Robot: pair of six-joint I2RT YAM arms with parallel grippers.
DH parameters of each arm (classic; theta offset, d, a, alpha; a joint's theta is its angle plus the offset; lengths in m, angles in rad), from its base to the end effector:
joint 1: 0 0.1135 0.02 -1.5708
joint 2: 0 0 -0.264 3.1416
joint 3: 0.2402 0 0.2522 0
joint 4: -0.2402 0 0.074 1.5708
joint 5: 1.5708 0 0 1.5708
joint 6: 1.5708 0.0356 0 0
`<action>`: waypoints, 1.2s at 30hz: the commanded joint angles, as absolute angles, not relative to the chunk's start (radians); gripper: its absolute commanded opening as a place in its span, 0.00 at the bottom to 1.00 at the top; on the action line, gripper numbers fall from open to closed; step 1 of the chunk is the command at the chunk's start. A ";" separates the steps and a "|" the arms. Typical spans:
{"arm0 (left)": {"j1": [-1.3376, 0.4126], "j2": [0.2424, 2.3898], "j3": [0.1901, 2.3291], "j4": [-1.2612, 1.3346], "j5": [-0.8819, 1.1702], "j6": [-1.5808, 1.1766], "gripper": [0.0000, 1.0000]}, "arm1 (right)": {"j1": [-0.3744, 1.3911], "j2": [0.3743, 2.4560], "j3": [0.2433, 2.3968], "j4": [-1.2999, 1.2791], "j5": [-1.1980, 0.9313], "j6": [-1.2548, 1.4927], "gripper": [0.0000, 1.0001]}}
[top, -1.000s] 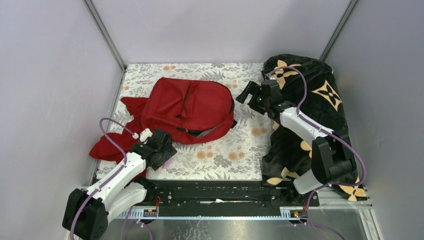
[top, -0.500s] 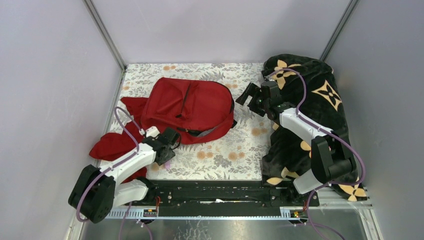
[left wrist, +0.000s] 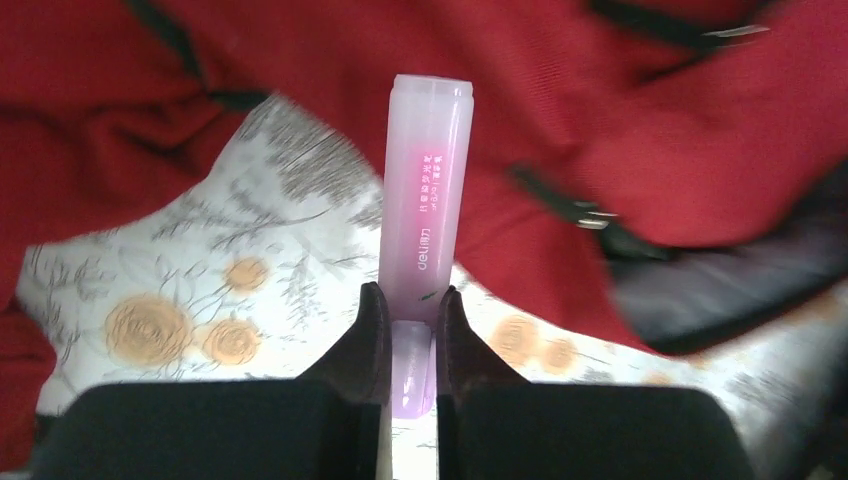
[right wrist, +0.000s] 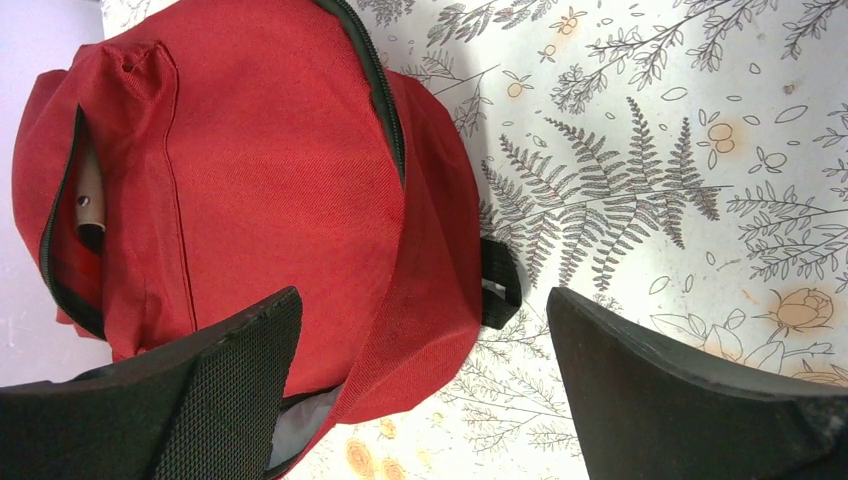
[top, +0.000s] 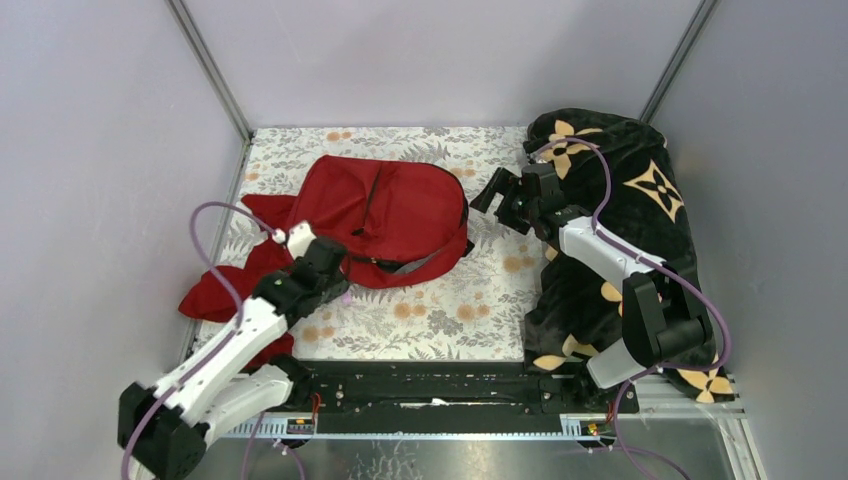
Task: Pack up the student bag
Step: Pick up the stationery from the center of the board.
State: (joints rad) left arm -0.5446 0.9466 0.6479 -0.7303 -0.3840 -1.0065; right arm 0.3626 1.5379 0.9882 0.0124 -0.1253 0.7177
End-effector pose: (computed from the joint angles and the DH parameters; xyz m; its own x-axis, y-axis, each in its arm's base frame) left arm 0.1546 -0.0780 0.2213 -0.6582 -0.5173 -0.5470 -0.4507 0.8527 -0.2641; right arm 0.3214 0.1267 0.2446 -0.6579 0.4483 -0.6051 -0.0260 0.7895 0.6132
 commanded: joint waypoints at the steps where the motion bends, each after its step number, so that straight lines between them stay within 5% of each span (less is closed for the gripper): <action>1: -0.555 0.812 0.772 -0.683 -0.341 -0.773 0.00 | 0.365 1.481 1.045 0.017 -0.166 0.680 1.00; 7: -0.555 0.806 0.837 -0.500 -0.054 -0.631 0.00 | 0.364 1.457 1.058 0.134 -0.420 0.662 1.00; 13: -0.555 0.930 0.812 -0.193 0.264 -0.687 0.00 | 0.406 1.526 1.016 0.555 -0.866 0.890 0.93; 19: -0.555 1.016 0.839 -0.087 0.314 -0.713 0.00 | 0.517 1.522 0.993 0.585 -0.825 0.887 0.90; 28: -0.555 1.022 0.810 -0.079 0.313 -0.735 0.00 | 0.633 1.593 1.194 0.166 -0.579 0.678 0.76; 32: -0.555 1.000 0.806 -0.085 0.288 -0.727 0.00 | 0.636 1.619 1.173 0.220 -0.574 0.749 0.55; 35: -0.555 1.011 0.807 -0.119 0.262 -0.727 0.01 | 0.638 1.638 1.171 0.247 -0.579 0.775 0.18; 36: -0.555 1.018 0.807 -0.130 0.260 -0.727 0.16 | 0.639 1.643 1.172 0.252 -0.579 0.783 0.05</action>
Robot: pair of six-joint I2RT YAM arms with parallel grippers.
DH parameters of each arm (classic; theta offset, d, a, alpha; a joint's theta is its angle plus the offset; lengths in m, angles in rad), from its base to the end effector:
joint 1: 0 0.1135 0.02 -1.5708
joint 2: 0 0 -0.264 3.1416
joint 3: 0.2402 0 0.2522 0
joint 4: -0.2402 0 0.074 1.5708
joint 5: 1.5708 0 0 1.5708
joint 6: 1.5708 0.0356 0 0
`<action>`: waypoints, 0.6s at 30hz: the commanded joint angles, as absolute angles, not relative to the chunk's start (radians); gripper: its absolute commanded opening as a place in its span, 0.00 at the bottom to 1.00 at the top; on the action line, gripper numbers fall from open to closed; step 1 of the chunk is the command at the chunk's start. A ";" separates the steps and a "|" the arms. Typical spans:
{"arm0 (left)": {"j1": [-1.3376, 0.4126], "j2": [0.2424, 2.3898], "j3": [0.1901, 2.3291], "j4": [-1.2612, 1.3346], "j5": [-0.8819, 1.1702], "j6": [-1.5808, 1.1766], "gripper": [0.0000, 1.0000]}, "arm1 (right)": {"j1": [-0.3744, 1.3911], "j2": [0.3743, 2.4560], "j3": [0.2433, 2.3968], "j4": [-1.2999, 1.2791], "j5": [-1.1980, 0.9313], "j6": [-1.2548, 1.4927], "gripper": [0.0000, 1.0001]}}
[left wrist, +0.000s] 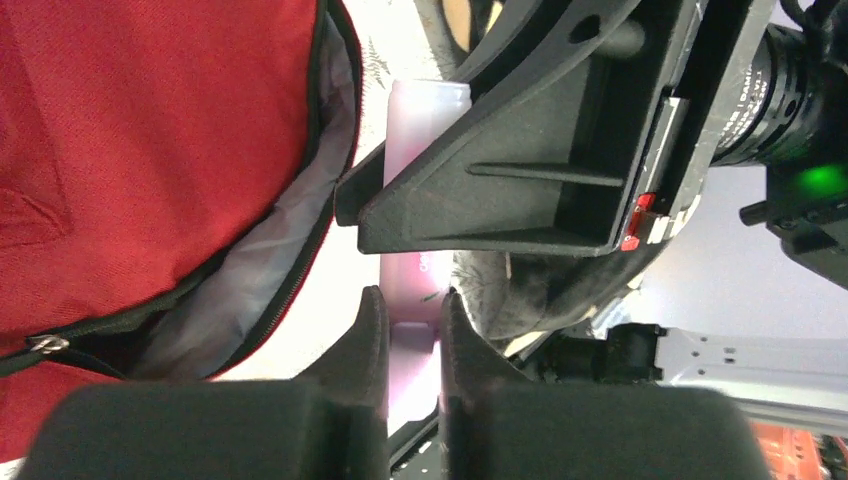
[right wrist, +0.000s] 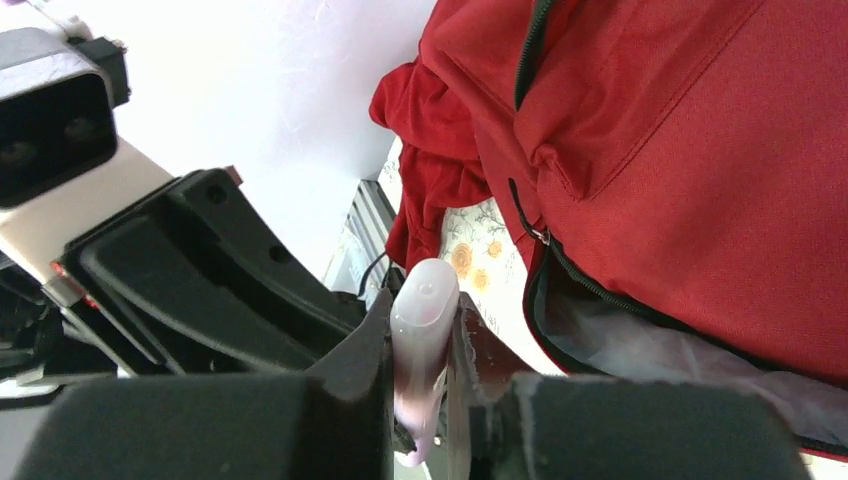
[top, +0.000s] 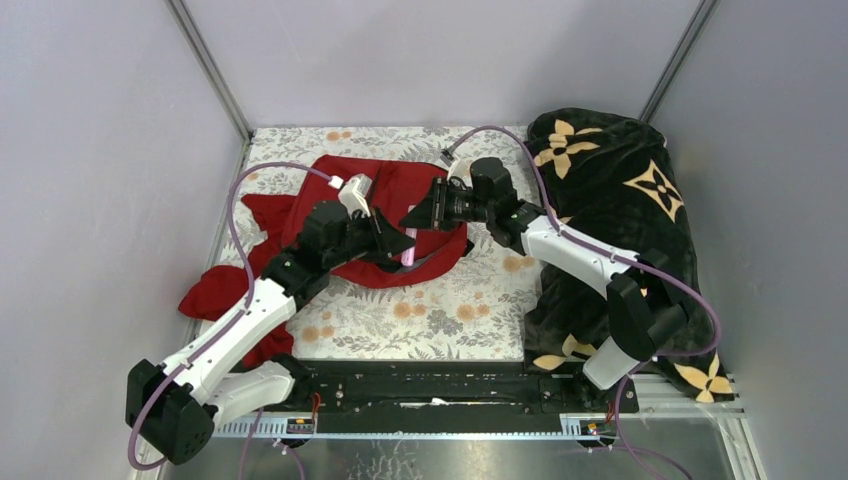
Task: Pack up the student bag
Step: Pick up the stationery from the center of the board.
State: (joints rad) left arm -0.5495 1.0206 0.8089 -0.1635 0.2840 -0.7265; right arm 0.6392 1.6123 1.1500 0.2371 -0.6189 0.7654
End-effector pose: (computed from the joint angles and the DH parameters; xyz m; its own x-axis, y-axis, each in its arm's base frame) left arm 0.1949 -0.1311 0.3061 -0.7143 -0.3103 -0.6273 0.3334 0.6373 -0.6948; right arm 0.2905 0.2417 0.2987 -0.7803 0.1231 -0.6131 -0.5535 0.3204 0.7687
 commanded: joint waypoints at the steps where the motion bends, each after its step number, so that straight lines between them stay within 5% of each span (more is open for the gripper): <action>1: -0.555 1.022 0.809 -0.145 0.259 -0.724 0.40 | 0.639 1.644 1.173 0.251 -0.574 0.786 0.00; 3: -0.555 1.025 0.818 -0.175 0.250 -0.709 0.85 | 0.637 1.637 1.177 0.228 -0.534 0.779 0.00; 4: -0.555 1.027 0.828 -0.200 0.238 -0.699 0.97 | 0.634 1.630 1.180 0.214 -0.509 0.769 0.00; 10: -0.554 1.050 0.915 -0.338 0.098 -0.598 0.99 | 0.540 1.567 1.137 0.153 -0.306 0.751 0.00; 18: -0.372 1.287 1.191 -0.535 -0.204 -0.532 0.97 | 0.416 1.574 1.104 0.213 -0.344 0.807 0.00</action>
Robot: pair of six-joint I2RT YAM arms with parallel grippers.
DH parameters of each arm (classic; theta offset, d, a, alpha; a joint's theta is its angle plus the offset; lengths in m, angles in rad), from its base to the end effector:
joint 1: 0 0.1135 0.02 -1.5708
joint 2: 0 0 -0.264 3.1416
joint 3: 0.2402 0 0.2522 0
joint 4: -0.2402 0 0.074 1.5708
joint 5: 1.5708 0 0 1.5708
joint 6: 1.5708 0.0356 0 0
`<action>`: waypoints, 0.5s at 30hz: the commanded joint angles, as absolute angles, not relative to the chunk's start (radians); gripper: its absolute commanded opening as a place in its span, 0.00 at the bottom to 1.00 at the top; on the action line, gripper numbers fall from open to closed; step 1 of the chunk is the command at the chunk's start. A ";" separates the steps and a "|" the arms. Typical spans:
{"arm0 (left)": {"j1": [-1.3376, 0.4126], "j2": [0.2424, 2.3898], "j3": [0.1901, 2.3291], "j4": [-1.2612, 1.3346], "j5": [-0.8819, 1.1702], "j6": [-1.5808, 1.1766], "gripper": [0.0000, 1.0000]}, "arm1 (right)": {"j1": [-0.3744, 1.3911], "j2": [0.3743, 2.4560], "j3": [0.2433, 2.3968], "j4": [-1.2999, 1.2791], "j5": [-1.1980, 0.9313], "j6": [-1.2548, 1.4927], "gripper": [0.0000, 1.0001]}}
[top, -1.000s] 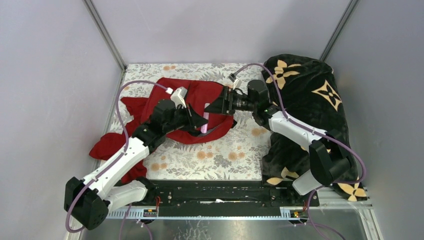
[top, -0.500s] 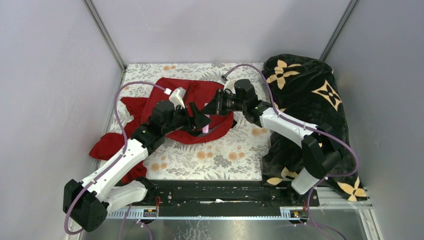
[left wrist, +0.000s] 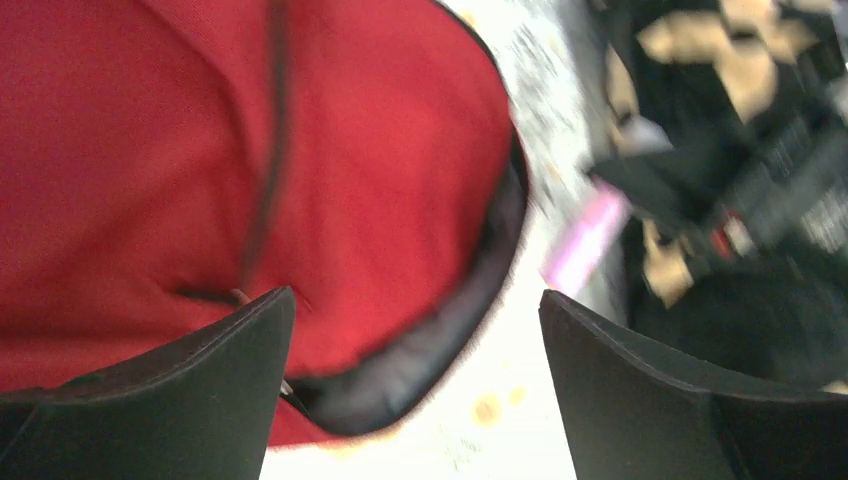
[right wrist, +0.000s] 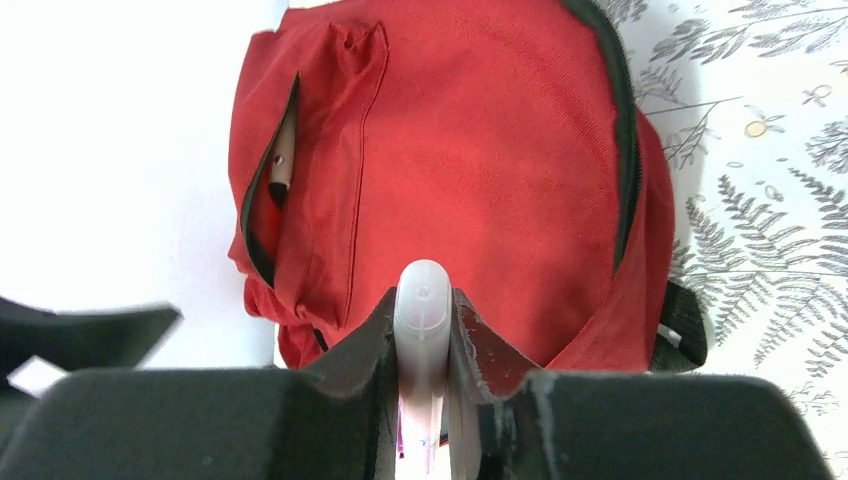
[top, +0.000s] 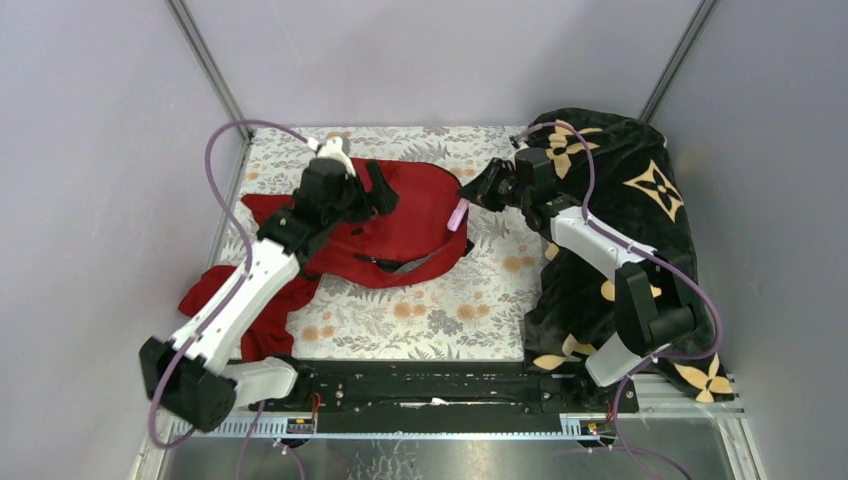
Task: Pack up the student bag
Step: Pick up the stationery from the center of the board, then place the stationery in the student bag.
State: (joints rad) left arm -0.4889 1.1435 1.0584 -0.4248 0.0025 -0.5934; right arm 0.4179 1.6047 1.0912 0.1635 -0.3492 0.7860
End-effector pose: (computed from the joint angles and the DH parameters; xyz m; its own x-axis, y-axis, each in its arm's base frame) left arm 0.2255 -0.1200 0.3392 -0.6209 -0.3030 -0.7229 0.1500 0.8593 -0.4891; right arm 0.3357 0.1624 0.2724 -0.6991 0.4170 -0.5808 -0.2553 0.6132 0.7475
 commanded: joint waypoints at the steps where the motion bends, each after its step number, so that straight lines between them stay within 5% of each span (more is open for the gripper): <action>1: -0.360 1.343 1.230 -0.541 -0.247 -0.519 0.94 | 0.415 1.582 1.108 0.223 -0.355 0.815 0.00; 5: -0.356 1.457 1.322 -0.541 -0.330 -0.462 0.84 | 0.415 1.617 1.137 0.237 -0.366 0.841 0.00; 11: -0.423 1.516 1.365 -0.569 -0.369 -0.358 0.82 | 0.427 1.738 1.210 0.311 -0.415 0.982 0.00; 15: -0.456 1.563 1.389 -0.597 -0.450 -0.338 0.60 | 0.458 1.828 1.269 0.382 -0.404 1.074 0.00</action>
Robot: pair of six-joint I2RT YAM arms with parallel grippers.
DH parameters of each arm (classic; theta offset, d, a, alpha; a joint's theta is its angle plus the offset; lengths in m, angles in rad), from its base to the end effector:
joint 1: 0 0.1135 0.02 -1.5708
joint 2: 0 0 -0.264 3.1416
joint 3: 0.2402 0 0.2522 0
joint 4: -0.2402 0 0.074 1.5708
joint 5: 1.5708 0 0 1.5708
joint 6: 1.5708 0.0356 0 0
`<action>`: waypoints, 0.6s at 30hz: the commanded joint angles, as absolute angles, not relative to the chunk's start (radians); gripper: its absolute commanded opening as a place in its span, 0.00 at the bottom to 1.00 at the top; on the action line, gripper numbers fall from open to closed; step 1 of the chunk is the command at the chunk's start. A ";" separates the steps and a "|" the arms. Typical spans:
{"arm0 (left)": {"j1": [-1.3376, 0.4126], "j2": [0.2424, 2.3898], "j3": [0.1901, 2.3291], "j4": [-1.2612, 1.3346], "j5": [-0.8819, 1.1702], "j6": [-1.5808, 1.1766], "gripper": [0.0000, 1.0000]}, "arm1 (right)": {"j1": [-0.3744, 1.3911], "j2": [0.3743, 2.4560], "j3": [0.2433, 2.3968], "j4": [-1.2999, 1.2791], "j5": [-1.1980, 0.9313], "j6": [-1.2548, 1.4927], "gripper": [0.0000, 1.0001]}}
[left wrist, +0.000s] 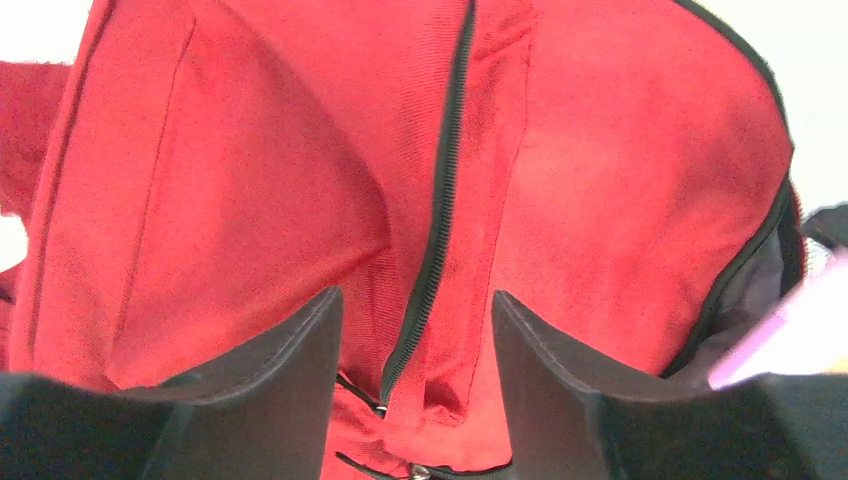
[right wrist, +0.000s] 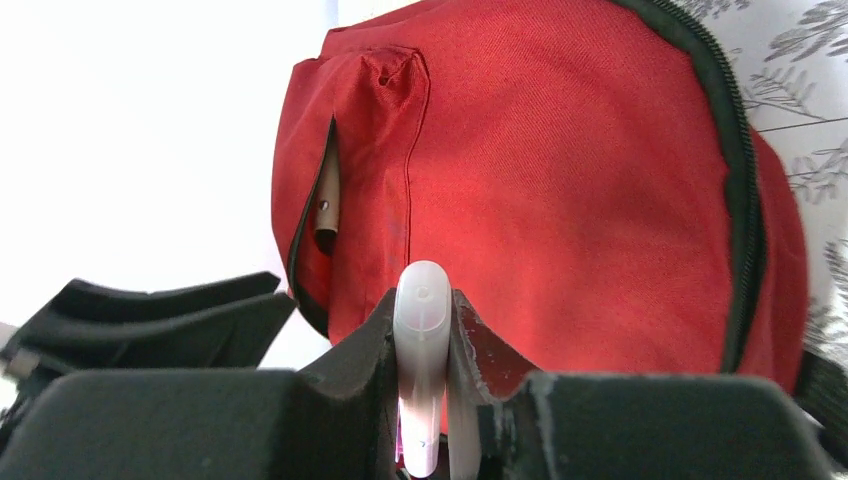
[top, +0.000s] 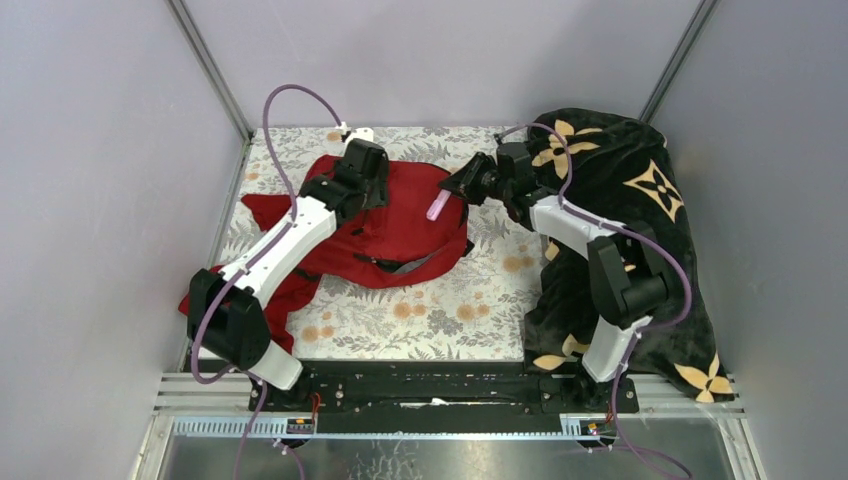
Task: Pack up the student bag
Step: Place the stationery in the student bag.
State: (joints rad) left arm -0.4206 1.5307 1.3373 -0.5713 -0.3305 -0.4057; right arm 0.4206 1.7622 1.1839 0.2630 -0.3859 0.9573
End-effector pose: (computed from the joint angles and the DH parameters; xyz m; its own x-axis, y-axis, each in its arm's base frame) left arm 0.3142 -0.1279 0.3145 -0.6487 -0.1188 -0.7517 -0.0909 0.9928 -0.0784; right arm 0.3687 0.1796 0.2559 -0.7393 0.4991 -0.4519 -0.1744 0.5063 0.8445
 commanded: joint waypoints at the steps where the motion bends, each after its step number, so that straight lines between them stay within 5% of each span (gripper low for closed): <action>1: -0.453 1.575 1.395 -0.605 -0.481 -0.339 0.49 | 0.467 1.853 1.289 0.392 -0.398 1.090 0.00; 3: -0.449 1.592 1.414 -0.621 -0.518 -0.336 0.30 | 0.487 1.897 1.331 0.414 -0.401 1.120 0.00; 8: -0.395 1.608 1.444 -0.633 -0.459 -0.315 0.01 | 0.538 1.996 1.451 0.422 -0.383 1.154 0.00; 18: -0.337 1.586 1.448 -0.618 -0.354 -0.319 0.00 | 0.591 2.161 1.620 0.435 -0.372 1.206 0.00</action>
